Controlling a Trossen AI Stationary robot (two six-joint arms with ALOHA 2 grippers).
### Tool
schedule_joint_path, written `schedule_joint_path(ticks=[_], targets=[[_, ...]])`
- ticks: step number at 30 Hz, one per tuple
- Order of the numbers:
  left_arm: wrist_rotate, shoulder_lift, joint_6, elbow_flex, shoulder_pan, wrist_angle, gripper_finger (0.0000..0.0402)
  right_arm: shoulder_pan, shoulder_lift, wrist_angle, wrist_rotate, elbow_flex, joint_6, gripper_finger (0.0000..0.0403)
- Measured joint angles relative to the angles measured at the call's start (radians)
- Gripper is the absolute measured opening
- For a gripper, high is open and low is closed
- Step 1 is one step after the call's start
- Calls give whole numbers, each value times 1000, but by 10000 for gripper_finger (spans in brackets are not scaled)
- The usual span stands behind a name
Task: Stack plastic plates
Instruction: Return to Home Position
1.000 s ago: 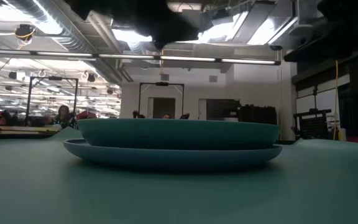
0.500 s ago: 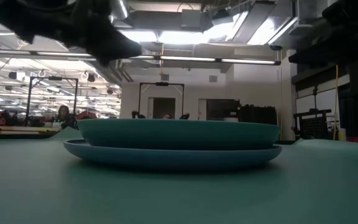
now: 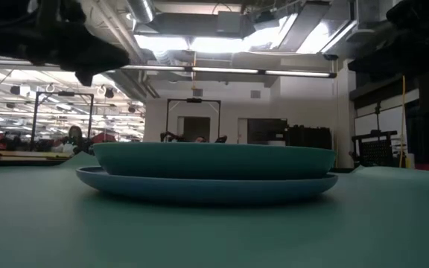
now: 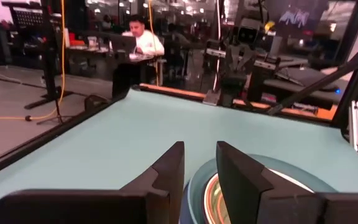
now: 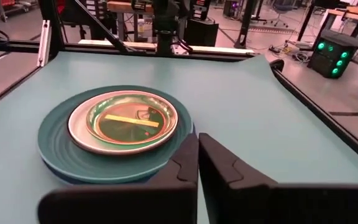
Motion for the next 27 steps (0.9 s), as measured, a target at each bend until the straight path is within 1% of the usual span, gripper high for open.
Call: schedule_joint_path(ticks=[2, 6, 10, 12, 16, 19, 21, 24, 27], targets=[[-12, -47, -5, -32, -8, 2, 87, 0, -4, -3, -22, 0, 6, 2], [-17, -134, -5, -88, -19, 1, 87, 0, -4, 13, -156, 0, -18, 2], [-17, -211, -16, -123, -25, -18, 87, 0, -5, 44, -217, 0, -43, 1], [-17, -239, -18, -123, -25, -44, 87, 0, -5, 75, -226, -16, -50, 1], [-17, -273, -17, -123, -25, -49, 87, 0, -3, 172, -225, -105, -51, 1], [-16, -289, -15, -123, -25, -62, 87, 0, -5, 232, -219, -146, -56, 1], [-16, -294, -15, -123, -25, -90, 87, 0, -5, 287, -235, -172, -49, 1], [-23, -298, -14, -123, -25, -117, 87, -3, -5, 317, -245, -200, -48, 1], [-23, -299, -14, -123, -25, -115, 87, -34, -13, 320, -251, -214, -41, 1]])
